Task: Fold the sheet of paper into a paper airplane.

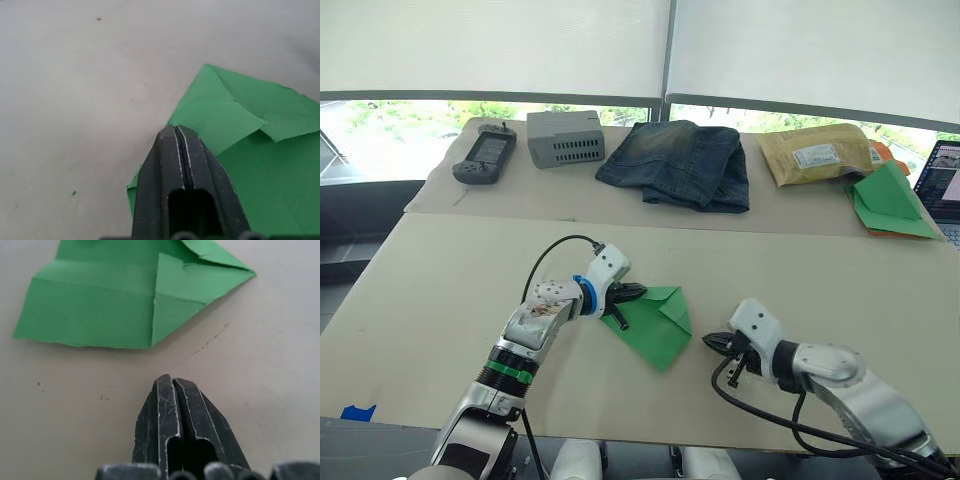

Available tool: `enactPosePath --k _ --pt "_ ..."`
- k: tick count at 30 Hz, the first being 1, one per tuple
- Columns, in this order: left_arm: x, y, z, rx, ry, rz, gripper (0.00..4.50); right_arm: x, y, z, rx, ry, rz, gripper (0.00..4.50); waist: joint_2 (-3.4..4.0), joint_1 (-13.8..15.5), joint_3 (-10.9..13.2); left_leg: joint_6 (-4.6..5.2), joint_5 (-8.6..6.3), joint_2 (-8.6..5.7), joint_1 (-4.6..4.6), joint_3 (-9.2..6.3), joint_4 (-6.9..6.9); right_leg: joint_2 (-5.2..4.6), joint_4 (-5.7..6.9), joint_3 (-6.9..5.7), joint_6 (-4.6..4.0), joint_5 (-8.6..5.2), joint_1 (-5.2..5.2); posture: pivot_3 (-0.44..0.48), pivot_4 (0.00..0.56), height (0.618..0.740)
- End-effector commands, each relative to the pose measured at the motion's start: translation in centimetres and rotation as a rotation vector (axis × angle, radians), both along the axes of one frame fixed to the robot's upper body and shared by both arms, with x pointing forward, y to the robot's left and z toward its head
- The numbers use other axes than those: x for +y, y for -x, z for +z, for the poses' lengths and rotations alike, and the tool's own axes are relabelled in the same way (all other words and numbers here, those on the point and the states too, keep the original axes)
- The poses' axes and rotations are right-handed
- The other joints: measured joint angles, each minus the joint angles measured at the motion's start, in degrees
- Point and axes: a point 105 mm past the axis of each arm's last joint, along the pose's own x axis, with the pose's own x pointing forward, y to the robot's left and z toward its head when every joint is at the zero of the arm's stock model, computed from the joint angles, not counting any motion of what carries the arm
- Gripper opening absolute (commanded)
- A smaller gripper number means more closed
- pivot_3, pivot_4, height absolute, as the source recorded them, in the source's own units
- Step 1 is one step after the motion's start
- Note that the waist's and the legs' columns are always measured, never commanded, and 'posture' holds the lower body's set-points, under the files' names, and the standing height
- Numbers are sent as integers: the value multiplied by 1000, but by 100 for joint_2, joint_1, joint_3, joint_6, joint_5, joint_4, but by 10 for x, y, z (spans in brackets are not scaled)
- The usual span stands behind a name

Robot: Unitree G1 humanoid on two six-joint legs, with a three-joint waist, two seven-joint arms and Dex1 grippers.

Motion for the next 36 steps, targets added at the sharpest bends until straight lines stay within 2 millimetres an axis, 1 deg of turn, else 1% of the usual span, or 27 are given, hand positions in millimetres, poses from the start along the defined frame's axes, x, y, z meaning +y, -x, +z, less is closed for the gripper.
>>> enactPosePath --k 1,4,6,9,13,15,22,26,31,36 --pt "3 8 -26 76 -63 -5 0 11 -8 -4 -90 42 60 49 -5 -2 -3 0 0 1 4 0 0 1 0 -1 0 0 5 0 150 734" --pt "3 9 -26 76 -64 -9 0 14 -10 -3 -109 13 79 49 -6 -2 -4 0 0 1 13 0 1 1 5 0 0 1 9 0 150 734" --pt "3 9 -26 75 -67 -11 0 20 -11 1 -115 -49 87 49 -6 -3 -4 0 0 2 21 0 1 2 7 0 0 1 15 0 150 734" --pt "3 8 -26 74 -68 -10 0 26 -11 4 -118 -95 107 49 -5 -2 -3 0 1 2 21 0 1 2 12 1 -1 1 14 0 150 734" --pt "4 7 -25 69 -70 -4 0 35 -15 22 -137 -260 105 49 -4 -1 -3 0 0 2 16 0 1 2 11 2 -2 1 10 0 150 734" --pt "5 7 -25 68 -73 -4 0 38 -16 28 -144 -292 113 49 -4 -2 -3 0 0 2 15 0 1 2 10 2 -2 1 11 0 150 734" --pt "6 7 -26 62 -81 -3 0 46 -25 33 -157 -328 113 49 -4 -1 -3 0 0 2 15 0 2 3 12 2 -3 1 10 0 150 734" --pt "6 7 -26 63 -81 -1 0 50 -31 30 -158 -303 121 49 -4 -2 -3 0 1 1 16 1 2 2 13 2 -3 2 10 0 150 734" --pt "4 9 -27 59 -86 -8 0 62 -43 35 -181 -330 129 49 -2 -4 -3 0 1 2 17 1 2 4 15 2 -5 3 10 0 150 734" --pt "2 12 -28 63 -84 -20 0 62 -46 35 -180 -334 126 49 -2 3 -3 0 1 0 15 1 2 2 13 3 -8 4 11 0 150 734"
